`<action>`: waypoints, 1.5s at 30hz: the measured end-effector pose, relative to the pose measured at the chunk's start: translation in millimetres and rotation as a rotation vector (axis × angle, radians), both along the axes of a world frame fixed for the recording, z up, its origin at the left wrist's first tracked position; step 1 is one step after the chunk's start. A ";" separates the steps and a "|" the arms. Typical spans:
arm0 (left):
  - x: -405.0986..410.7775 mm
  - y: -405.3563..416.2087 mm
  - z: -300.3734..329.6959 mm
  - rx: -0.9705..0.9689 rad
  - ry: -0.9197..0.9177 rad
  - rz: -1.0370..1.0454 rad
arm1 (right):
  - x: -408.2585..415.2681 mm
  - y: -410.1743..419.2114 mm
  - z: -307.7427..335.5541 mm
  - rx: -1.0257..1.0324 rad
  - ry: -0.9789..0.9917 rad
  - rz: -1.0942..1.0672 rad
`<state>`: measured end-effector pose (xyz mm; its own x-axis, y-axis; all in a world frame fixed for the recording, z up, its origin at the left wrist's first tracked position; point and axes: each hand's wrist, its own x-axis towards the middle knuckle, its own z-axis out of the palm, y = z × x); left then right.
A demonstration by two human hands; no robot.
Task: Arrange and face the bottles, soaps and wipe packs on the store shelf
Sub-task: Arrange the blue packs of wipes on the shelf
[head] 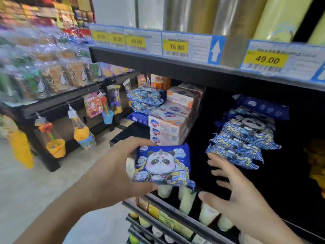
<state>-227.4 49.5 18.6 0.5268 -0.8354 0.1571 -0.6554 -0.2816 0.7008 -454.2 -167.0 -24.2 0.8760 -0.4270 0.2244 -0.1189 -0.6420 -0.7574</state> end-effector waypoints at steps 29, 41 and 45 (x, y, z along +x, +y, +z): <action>258.0 -124.5 69.7 -0.127 -0.013 -0.305 | 119.2 35.3 -37.9 -0.425 0.221 -0.837; 267.4 -138.2 57.6 -0.176 0.071 -0.318 | 122.0 39.4 -40.8 -0.446 0.199 -0.857; 271.1 -137.0 54.3 -0.157 0.079 -0.303 | 122.1 39.9 -42.7 -0.464 0.174 -0.867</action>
